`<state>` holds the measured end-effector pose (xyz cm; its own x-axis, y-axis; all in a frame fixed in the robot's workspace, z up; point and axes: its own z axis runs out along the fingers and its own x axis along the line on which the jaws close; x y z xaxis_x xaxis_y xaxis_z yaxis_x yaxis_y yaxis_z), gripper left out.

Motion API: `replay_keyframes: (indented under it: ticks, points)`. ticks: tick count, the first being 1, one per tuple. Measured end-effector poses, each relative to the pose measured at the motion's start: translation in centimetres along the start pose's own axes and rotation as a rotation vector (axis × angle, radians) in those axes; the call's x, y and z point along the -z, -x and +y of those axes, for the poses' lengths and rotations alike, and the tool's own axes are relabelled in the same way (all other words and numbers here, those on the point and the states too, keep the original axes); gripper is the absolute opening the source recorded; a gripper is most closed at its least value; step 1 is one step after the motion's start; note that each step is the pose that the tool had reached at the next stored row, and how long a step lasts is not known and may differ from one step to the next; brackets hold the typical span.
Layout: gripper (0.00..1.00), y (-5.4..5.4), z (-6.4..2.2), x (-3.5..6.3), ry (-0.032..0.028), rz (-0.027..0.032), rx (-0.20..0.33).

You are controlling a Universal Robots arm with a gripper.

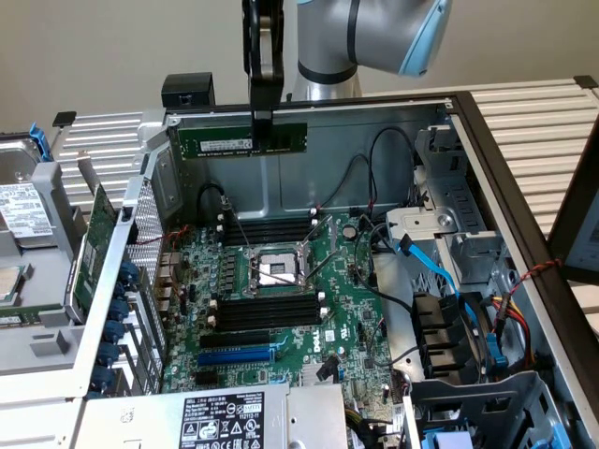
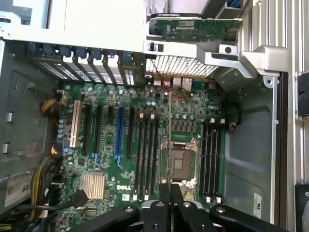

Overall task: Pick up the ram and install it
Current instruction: 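Insert the ram into the slot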

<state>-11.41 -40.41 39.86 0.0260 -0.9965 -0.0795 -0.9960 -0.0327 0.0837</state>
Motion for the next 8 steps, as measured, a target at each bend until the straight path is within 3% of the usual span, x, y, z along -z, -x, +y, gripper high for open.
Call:
replay_keyframes:
  ticks: [3,8]
  points:
    - [0.13,-0.04,-0.04,-0.52,0.0000,0.0029,0.000]
    - [0.13,-0.09,-0.09,-1.15,-0.0002,0.0140,-0.001]
